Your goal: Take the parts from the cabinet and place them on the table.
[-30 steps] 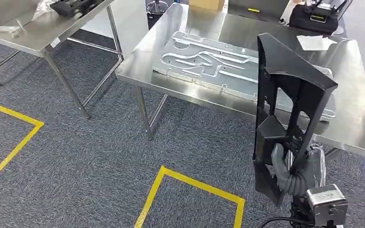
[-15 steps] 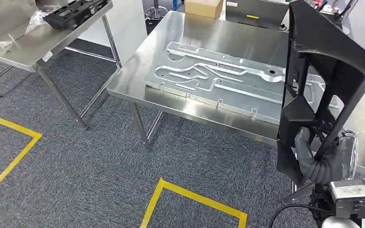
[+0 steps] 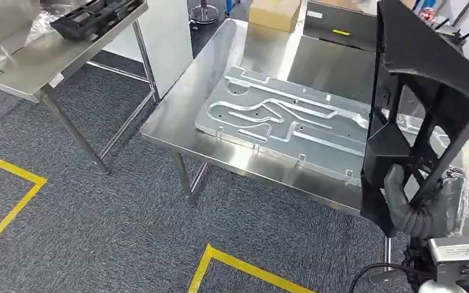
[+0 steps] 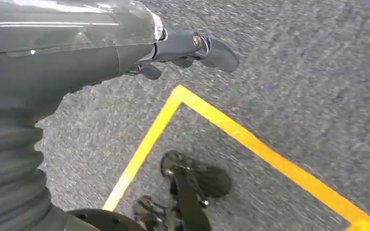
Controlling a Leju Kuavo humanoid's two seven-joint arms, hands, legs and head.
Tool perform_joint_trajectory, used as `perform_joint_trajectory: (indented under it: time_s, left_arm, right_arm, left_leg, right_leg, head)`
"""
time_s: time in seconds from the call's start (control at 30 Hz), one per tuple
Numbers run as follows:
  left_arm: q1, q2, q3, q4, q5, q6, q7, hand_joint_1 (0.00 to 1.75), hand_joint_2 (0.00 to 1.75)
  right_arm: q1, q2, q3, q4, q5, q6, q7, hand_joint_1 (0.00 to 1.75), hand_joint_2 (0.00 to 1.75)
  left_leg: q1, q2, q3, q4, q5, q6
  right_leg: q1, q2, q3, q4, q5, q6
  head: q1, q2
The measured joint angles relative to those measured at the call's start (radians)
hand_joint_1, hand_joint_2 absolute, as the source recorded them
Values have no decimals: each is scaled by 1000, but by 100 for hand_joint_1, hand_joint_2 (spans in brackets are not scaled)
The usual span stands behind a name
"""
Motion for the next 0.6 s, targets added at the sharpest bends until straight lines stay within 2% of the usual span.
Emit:
perform_joint_trajectory:
  time_s: [0.03,0.07,0.1,0.13,0.17,0.2,0.23,0.27,0.3,0.33,0.37,0.4,0.43,0.47,0.5,0.53,0.57,0.6]
  left_arm:
    - [1,0,1,1,0,0,0,0,175]
    - [2,0,2,2,0,1,0,0,175]
    - [2,0,3,2,0,2,0,0,175]
    - [2,0,3,3,0,3,0,0,175]
    - [5,-2,5,7,0,3,1,0,175]
    - [6,-2,7,9,0,4,2,0,175]
    - [2,0,9,9,-1,5,3,0,175]
    - [0,1,10,9,-2,5,3,0,175]
    - [-6,1,11,9,-3,6,3,0,175]
    - [-12,1,12,9,-3,6,2,0,175]
    - [-17,1,13,9,-3,6,2,0,175]
    - [-19,1,14,9,-4,6,2,0,175]
    - [-19,1,15,9,-6,5,2,0,175]
    - [-15,1,16,10,-6,5,2,0,175]
    - [-11,1,19,10,-7,5,2,0,175]
    - [-6,1,20,10,-8,5,2,0,175]
    - [-3,1,21,10,-9,4,2,0,175]
    - [-2,1,22,10,-10,3,2,0,175]
  right_arm:
    - [1,-3,0,1,-22,5,-1,175,175]
    - [1,-7,0,2,-38,8,-3,175,175]
    - [1,-10,0,2,-42,10,-3,175,175]
    - [0,-13,0,5,-45,11,-2,175,175]
    - [0,-16,0,7,-46,12,-2,175,175]
    - [-4,-19,1,11,-37,11,5,175,175]
    - [-5,-20,1,14,-24,8,10,175,175]
    - [-5,-21,1,14,-9,4,17,175,175]
    - [-10,-23,1,14,5,1,26,175,175]
    - [-13,-24,1,14,13,-3,31,175,175]
    - [-18,-24,1,14,22,-6,35,175,175]
    - [-23,-25,1,15,26,-7,39,175,175]
    - [-27,-25,2,17,28,-7,42,175,175]
    - [-28,-25,2,19,29,-7,44,175,175]
    - [-30,-25,2,22,32,-7,48,175,175]
    - [-31,-25,2,24,34,-7,51,175,175]
    - [-33,-25,2,27,36,-7,53,175,175]
    - [-36,-25,2,29,38,-7,56,175,175]
  left_leg:
    - [0,2,22,-1,-16,-1]
    - [-2,6,46,-2,-34,-2]
    - [-4,12,69,-2,-51,-2]
    - [-6,19,87,-4,-70,-3]
    - [-7,26,105,-3,-86,-5]
    - [-13,26,119,-6,-104,-13]
    - [-13,36,132,-17,-118,-20]
    - [-14,41,156,-14,-112,-26]
    - [-14,42,154,-4,-97,-34]
    - [-16,40,133,32,-87,-40]
    - [-12,24,98,105,-70,-45]
    - [-11,15,43,185,-73,-45]
    - [-10,13,-10,252,-102,-46]
    - [-8,13,-59,300,-154,-49]
    - [-6,13,-96,319,-207,-51]
    - [-6,13,-122,314,-247,-51]
    - [-6,13,-139,282,-256,-52]
    - [-6,13,-146,229,-220,-51]
  right_leg:
    - [1,0,-19,-20,-15,-3]
    - [2,-2,-23,-66,-1,-8]
    - [5,-8,-20,-128,47,-17]
    - [13,-27,-16,-200,142,-31]
    - [24,-64,-22,-255,275,-49]
    - [28,-62,-16,-255,293,-49]
    - [29,-47,-6,-250,276,-53]
    - [25,-39,1,-258,271,-59]
    - [25,-33,11,-263,260,-63]
    - [17,-25,27,-271,258,-66]
    - [17,-23,42,-277,250,-73]
    - [15,-22,52,-280,240,-77]
    - [15,-19,64,-280,228,-79]
    - [14,-14,79,-280,213,-78]
    - [13,-9,95,-280,200,-77]
    - [11,-5,114,-280,185,-76]
    - [10,-2,137,-280,169,-73]
    - [9,-1,159,-280,153,-71]
  head:
    - [0,0]
    - [0,0]
    - [0,0]
    - [0,0]
    - [0,0]
    - [2,0]
    - [-1,0]
    - [-1,0]
    - [-1,0]
    - [-1,0]
    - [-1,0]
    - [-1,0]
    - [-1,0]
    - [-1,0]
    - [-1,0]
    - [-1,0]
    - [-1,0]
    - [-1,0]
